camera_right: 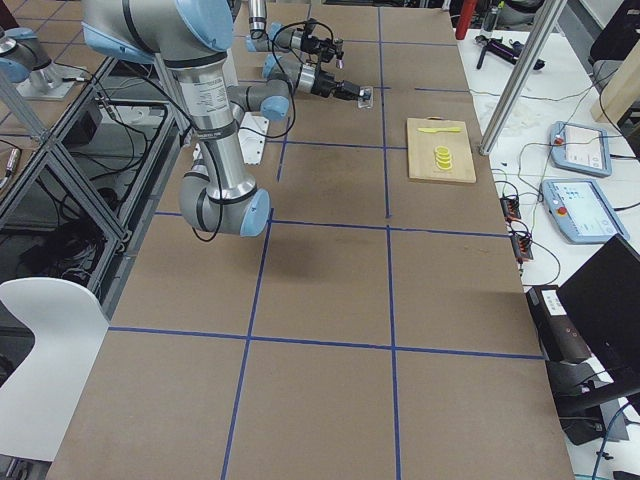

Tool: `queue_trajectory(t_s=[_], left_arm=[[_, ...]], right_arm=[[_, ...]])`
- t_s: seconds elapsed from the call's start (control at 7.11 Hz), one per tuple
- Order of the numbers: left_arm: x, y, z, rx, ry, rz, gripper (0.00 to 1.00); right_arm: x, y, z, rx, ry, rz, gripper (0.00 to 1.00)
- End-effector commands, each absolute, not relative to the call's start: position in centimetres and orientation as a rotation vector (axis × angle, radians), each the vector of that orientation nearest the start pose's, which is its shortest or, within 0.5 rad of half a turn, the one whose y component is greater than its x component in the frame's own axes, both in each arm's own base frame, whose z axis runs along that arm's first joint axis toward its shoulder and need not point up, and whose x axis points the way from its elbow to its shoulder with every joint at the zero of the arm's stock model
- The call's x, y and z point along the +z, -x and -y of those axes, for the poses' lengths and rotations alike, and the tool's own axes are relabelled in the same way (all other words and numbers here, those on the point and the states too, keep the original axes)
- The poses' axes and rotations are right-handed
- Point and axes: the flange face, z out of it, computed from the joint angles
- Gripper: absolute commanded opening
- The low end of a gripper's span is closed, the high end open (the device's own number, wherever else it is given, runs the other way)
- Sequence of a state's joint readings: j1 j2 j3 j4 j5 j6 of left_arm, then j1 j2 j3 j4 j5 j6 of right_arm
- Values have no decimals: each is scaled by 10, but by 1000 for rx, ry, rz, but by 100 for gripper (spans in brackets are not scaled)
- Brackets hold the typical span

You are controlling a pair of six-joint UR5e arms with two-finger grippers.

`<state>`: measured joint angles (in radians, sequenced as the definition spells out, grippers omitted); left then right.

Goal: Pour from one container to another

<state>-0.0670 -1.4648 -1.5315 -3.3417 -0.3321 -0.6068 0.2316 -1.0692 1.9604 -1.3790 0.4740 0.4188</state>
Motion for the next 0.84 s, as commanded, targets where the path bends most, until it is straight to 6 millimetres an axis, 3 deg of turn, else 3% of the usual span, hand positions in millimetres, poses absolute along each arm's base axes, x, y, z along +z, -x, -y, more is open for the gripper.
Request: queue_trajectory(t_s=[0.0,0.7], left_arm=[[543,-355,251,-297,-1430,-711,0],[538,-356,244,-286,-1425,-778,0]], right_arm=[[163,472,339,-182,-1353,116,0],[162,472,339,-182,-1353,117,0]])
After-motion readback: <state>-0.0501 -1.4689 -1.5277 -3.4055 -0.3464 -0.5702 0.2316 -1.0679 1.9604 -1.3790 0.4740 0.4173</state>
